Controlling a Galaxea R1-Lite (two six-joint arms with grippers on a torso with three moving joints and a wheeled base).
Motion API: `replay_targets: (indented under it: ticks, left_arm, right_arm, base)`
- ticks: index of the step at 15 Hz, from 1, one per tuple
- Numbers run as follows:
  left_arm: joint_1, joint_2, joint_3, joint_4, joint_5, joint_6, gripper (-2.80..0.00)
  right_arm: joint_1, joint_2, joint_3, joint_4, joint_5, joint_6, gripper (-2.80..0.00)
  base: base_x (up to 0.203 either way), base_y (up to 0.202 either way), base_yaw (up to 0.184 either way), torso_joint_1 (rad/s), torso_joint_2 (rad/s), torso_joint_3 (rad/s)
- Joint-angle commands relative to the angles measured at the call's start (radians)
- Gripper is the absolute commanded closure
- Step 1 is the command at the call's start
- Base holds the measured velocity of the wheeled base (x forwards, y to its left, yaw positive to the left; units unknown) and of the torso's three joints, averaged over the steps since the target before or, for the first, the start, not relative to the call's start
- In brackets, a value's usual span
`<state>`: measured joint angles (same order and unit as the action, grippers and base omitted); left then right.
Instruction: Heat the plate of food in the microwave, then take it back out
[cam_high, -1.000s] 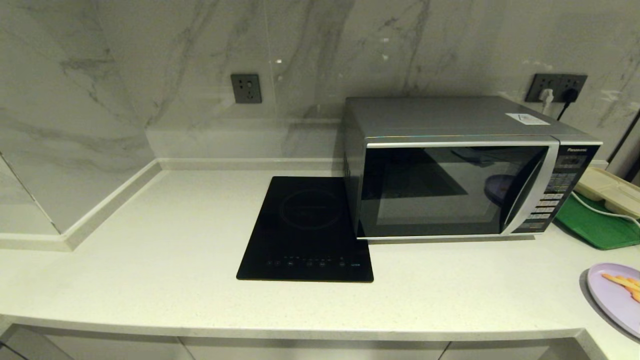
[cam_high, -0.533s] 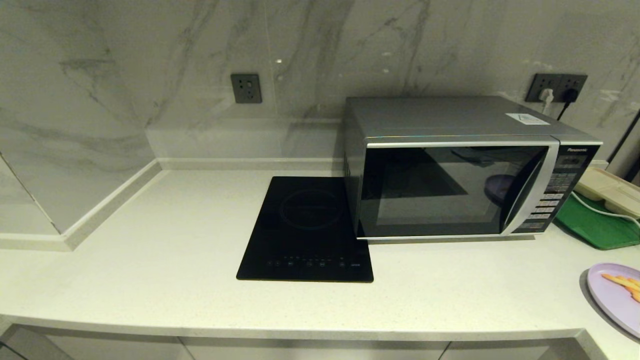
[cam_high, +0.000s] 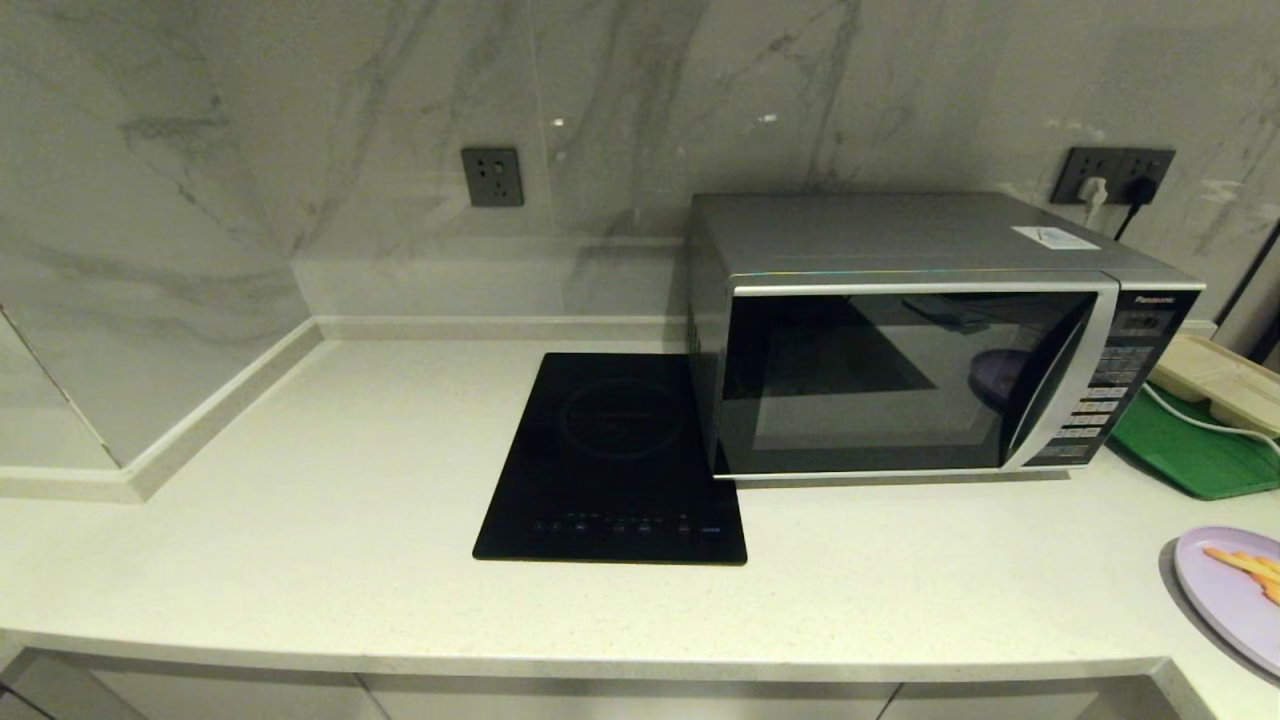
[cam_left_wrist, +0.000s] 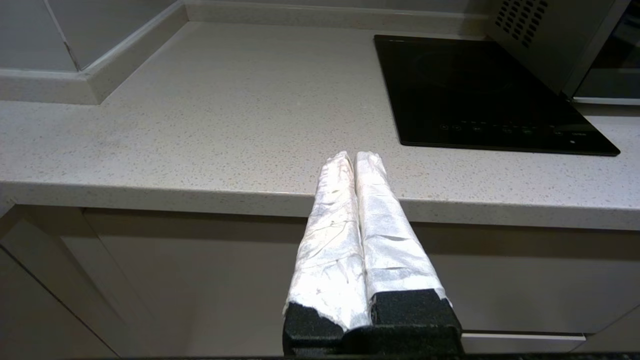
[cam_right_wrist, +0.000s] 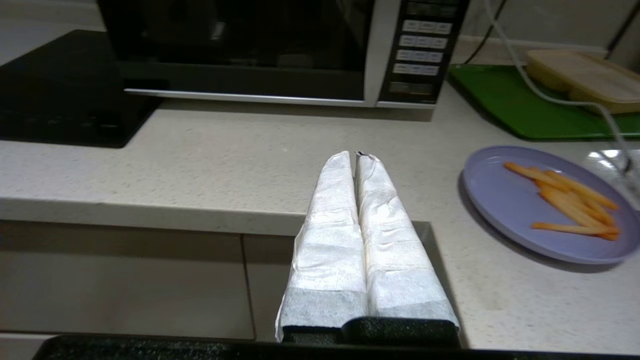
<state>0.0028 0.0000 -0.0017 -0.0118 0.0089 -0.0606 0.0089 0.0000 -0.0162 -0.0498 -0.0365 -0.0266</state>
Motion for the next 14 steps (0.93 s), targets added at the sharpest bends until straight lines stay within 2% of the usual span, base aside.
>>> replay_targets:
  ticks: [1, 9, 14]
  left_arm:
    - [0.0, 0.0, 0.0, -0.001, 0.0, -0.001, 0.0]
    - [0.0, 0.0, 0.0, -0.001, 0.0, -0.001, 0.0]
    - [0.0, 0.0, 0.0, -0.001, 0.0, -0.001, 0.0]
  right_arm:
    - [0.0, 0.001, 0.011, 0.065, 0.021, 0.011, 0.0]
    - [0.0, 0.002, 0.016, 0.044, 0.012, 0.045, 0.0]
    - [0.0, 0.002, 0.016, 0.045, 0.014, 0.036, 0.0]
  base:
    - [0.0, 0.0, 0.0, 0.0, 0.0, 0.0]
    - [0.0, 0.0, 0.0, 0.0, 0.0, 0.0]
    - [0.0, 0.0, 0.0, 0.0, 0.0, 0.0]
